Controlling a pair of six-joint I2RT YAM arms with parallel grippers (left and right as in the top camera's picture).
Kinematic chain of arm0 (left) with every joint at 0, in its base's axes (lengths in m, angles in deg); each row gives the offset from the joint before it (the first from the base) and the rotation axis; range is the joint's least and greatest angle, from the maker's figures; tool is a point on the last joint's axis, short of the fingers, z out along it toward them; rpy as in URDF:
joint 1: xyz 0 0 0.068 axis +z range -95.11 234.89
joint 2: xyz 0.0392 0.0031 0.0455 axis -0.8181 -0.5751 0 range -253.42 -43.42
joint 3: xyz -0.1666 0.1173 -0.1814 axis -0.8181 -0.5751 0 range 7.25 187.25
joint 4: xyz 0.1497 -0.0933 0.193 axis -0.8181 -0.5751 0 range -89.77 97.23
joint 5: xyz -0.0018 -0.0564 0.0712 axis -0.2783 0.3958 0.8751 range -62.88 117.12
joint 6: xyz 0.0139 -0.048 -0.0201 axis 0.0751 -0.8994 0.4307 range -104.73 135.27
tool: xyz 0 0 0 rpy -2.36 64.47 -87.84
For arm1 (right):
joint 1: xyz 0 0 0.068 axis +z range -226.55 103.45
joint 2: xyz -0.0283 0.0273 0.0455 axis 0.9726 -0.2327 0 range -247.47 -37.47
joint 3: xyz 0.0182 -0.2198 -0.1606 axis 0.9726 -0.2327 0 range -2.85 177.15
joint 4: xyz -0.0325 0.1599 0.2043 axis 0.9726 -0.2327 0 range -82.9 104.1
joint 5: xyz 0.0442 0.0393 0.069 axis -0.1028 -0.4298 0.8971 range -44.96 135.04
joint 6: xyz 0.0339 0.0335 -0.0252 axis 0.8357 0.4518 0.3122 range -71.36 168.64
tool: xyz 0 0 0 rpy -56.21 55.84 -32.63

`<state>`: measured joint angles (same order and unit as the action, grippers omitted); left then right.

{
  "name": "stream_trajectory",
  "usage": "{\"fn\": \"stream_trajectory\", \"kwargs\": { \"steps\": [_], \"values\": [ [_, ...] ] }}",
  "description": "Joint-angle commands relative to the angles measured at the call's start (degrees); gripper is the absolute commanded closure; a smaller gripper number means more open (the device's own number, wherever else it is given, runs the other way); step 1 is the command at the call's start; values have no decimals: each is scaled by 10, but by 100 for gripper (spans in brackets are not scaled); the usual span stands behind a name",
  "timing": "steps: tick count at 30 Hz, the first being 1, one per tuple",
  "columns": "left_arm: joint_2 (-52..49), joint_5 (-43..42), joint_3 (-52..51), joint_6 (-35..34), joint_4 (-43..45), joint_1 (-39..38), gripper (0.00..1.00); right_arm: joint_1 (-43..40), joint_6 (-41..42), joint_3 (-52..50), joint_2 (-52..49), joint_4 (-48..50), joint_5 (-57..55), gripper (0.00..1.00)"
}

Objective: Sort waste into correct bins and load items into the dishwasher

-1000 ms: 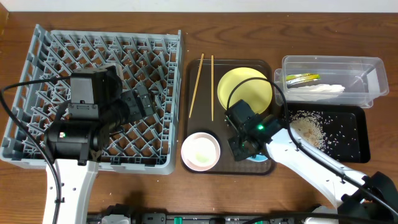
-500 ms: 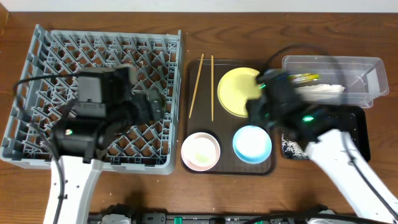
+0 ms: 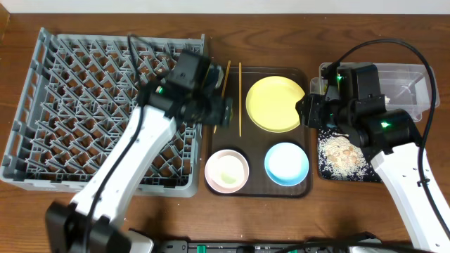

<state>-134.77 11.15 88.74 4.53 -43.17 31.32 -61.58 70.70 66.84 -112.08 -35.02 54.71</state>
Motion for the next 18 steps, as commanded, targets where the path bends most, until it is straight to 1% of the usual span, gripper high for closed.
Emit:
{"fn": "stream_trajectory", "kwargs": {
  "steps": [1,6,11,13,15,18],
  "values": [
    [-32,2,31,-9,12,-9,21,-3,2,2,-1,-8,12,43],
    [-88,43,31,-9,68,-33,28,-3,2,2,-1,-8,9,42],
    [-149,131,31,-9,164,-50,39,-3,2,1,-3,-8,7,42],
    [-171,153,31,-9,209,-51,39,-3,2,0,-5,-8,7,42],
    [-195,156,31,-7,251,-50,39,-3,2,-1,-7,-8,7,42],
    [-225,156,31,-7,287,-51,39,-3,2,-1,-10,-9,7,42]
  ]
}}
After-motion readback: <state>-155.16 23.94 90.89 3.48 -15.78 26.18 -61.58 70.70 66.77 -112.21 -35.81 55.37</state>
